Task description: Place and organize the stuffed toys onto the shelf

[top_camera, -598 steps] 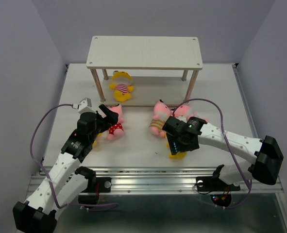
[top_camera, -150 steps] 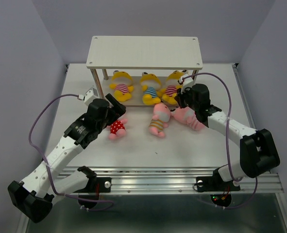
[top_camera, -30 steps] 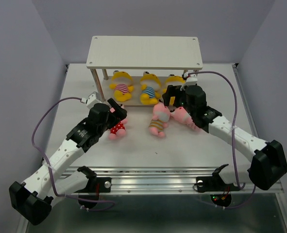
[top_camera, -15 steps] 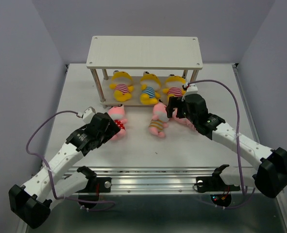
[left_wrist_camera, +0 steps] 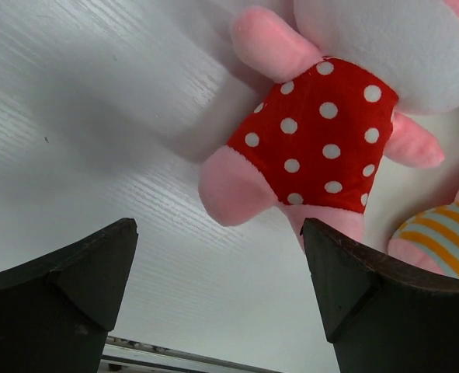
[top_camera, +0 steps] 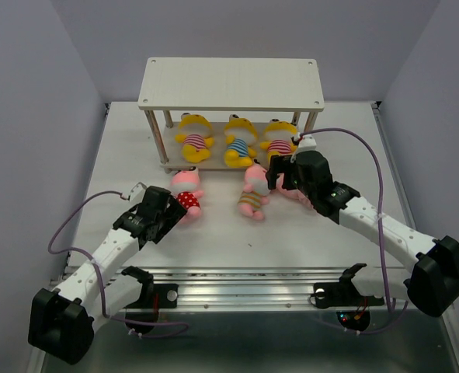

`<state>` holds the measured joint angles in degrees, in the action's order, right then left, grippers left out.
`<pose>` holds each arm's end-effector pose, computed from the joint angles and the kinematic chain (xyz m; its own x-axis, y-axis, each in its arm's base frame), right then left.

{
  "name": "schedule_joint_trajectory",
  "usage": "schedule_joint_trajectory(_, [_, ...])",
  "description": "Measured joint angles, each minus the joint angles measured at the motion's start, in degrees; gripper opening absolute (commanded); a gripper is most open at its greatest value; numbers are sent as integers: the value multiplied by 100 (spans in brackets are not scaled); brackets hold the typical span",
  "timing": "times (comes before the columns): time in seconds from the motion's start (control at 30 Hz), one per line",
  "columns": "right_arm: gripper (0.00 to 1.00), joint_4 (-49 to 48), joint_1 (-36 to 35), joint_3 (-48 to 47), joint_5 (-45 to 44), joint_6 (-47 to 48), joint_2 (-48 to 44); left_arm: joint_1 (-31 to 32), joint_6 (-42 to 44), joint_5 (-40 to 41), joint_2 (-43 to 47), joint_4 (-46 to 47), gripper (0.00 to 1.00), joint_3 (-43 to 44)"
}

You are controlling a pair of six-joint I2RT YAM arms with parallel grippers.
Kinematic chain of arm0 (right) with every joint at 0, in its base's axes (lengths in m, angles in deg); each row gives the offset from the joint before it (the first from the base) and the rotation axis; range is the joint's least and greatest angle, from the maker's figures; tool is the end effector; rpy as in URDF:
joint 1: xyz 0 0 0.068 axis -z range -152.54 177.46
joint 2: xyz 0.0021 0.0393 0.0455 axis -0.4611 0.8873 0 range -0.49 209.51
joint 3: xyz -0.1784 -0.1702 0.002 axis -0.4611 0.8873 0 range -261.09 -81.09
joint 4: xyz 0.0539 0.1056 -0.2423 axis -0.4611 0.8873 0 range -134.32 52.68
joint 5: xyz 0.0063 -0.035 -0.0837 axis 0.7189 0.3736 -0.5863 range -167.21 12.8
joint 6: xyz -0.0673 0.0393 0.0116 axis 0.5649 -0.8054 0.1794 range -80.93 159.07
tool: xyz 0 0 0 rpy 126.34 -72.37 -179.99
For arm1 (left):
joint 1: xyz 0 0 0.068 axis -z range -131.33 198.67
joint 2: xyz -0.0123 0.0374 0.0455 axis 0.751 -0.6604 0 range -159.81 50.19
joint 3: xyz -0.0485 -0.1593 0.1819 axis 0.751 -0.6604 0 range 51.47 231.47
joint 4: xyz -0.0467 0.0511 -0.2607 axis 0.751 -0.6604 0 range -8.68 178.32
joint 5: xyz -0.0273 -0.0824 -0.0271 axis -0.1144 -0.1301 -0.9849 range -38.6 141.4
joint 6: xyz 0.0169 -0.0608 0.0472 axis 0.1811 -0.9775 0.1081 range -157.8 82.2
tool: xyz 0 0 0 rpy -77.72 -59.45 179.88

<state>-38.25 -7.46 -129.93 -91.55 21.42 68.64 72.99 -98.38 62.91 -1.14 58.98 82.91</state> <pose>0.2715 0.1691 0.2411 -0.4597 0.0371 -0.8873 -0.2447 0.9552 0.1668 0.2085 -0.0794 0.1623 -0.5870 -0.6714 -0.4524 -0.4612 0.7366 -0.4946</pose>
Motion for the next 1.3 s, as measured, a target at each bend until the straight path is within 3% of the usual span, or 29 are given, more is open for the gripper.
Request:
schedule_joint_trajectory(0.17, [100,-2,0,0,-2,9,15,-431,140,-249,-31,365,94,-234])
schedule_joint_trajectory(0.4, [100,2,0,0,-33,9,66,-588,282,-509,-74,811,73,-424])
schedule_joint_trajectory(0.57, [100,20,0,0,-127,9,66,-605,315,-761,-295,1078,66,-522])
schedule_joint_trajectory(0.67, [100,68,0,0,-201,9,63,-605,337,-848,-400,1226,51,-555])
schedule_joint_trajectory(0.7, [100,90,0,0,-229,9,63,-605,343,-868,-422,1281,39,-555])
schedule_joint_trajectory(0.77, [100,120,0,0,-275,9,59,-608,361,-896,-466,1360,27,-555])
schedule_joint_trajectory(0.83, [100,138,0,0,-315,9,44,-608,372,-909,-518,1410,3,-555])
schedule_joint_trajectory(0.87, [100,146,0,0,-328,9,26,-608,376,-903,-531,1412,0,-555])
schedule_joint_trajectory(1.13, [100,146,0,28,-413,11,-127,-608,732,-621,-208,898,0,-199])
schedule_joint_trajectory(1.3, [100,164,0,140,-518,35,-199,-605,1340,-85,431,216,0,883])
